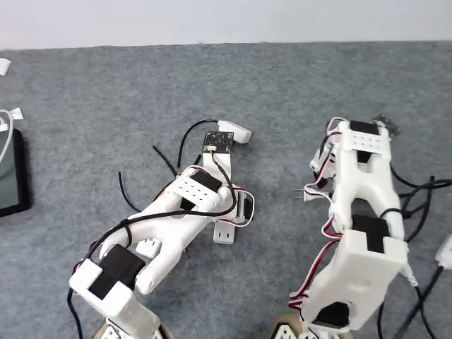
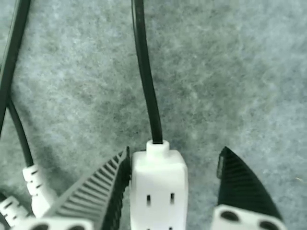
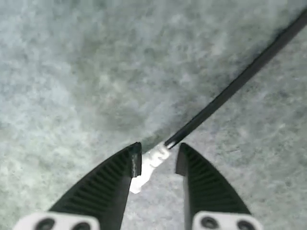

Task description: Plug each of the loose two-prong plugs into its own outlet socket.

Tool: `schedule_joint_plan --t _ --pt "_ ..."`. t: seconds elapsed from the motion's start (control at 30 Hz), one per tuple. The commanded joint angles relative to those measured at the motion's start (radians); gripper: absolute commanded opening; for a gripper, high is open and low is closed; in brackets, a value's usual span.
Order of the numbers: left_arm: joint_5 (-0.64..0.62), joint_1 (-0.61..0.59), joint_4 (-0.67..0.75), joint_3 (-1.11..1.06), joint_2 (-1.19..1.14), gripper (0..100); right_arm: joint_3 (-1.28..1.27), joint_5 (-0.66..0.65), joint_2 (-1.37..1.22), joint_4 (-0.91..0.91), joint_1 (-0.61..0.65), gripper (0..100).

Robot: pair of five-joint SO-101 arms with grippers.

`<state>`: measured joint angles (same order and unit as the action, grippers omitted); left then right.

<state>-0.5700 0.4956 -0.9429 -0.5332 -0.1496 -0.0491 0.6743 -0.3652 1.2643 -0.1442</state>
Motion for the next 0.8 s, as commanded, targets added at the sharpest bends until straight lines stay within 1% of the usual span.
schedule_joint_plan --t 0.0,0.3,0.4,0.5,0.63,0.7,0.77 --pt "0.02 0.0 0.008 0.041 0.006 27 -0.008 0.009 0.044 -0.021 0.015 18.0" --pt "0.023 0.0 0.008 0.041 0.006 27 0.046 0.003 -0.064 -0.015 0.025 14.8" --pt "0.023 0.0 0.008 0.041 0.006 27 0.066 -0.005 -0.093 -0.012 0.022 7.3" --pt "0.023 0.0 0.008 0.041 0.006 27 0.069 -0.046 -0.093 -0.01 0.022 0.4" --pt "0.023 0.0 0.008 0.041 0.006 27 0.071 -0.054 -0.045 0.018 0.022 0.8" --pt "0.023 0.0 0.008 0.041 0.006 27 0.071 -0.095 0.005 0.031 0.022 0.8" --pt "0.023 0.0 0.008 0.041 0.006 27 0.071 -0.184 0.07 0.045 0.03 0.8"
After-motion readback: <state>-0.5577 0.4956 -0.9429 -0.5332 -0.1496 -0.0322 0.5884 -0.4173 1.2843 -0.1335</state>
